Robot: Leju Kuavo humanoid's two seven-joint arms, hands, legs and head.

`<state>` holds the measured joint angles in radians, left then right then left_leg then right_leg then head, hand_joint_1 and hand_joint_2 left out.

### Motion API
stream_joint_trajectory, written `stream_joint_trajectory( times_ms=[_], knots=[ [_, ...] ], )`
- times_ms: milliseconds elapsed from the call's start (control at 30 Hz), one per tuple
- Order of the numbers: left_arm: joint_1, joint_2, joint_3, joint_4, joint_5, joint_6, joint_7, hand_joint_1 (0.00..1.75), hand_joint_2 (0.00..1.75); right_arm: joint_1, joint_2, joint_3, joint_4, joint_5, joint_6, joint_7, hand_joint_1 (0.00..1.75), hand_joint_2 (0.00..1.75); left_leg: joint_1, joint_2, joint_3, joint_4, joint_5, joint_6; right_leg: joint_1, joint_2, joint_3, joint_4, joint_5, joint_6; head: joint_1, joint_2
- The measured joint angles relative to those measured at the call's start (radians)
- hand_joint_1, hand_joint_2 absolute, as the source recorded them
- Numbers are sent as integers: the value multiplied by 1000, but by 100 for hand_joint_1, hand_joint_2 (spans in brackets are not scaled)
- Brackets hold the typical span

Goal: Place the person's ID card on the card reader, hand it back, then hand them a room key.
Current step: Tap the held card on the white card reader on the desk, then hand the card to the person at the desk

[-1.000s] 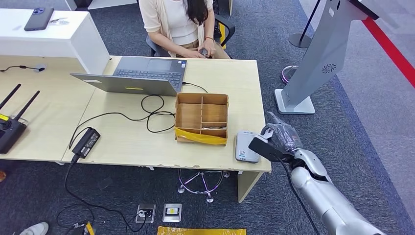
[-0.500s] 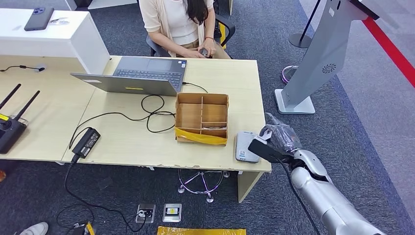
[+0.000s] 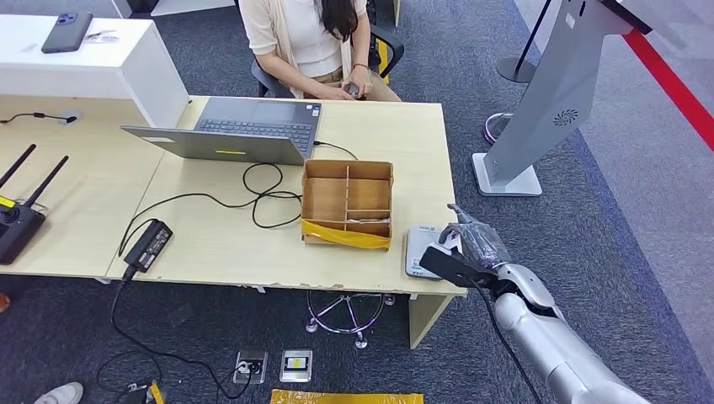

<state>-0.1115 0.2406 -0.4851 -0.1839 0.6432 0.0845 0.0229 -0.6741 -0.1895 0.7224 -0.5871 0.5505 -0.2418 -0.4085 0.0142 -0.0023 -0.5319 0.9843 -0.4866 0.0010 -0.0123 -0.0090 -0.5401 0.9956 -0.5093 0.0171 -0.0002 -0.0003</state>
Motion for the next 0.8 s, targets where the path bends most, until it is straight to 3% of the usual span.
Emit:
stream_joint_trajectory(
  times_ms=[800],
  knots=[
    [0,9,-23,0,0,-9,0,0,0,0,7,2,55,-6,0,-3,175,175,0,0,0,0,0,0,0,0,0,0,0,0,0,0]
  ],
)
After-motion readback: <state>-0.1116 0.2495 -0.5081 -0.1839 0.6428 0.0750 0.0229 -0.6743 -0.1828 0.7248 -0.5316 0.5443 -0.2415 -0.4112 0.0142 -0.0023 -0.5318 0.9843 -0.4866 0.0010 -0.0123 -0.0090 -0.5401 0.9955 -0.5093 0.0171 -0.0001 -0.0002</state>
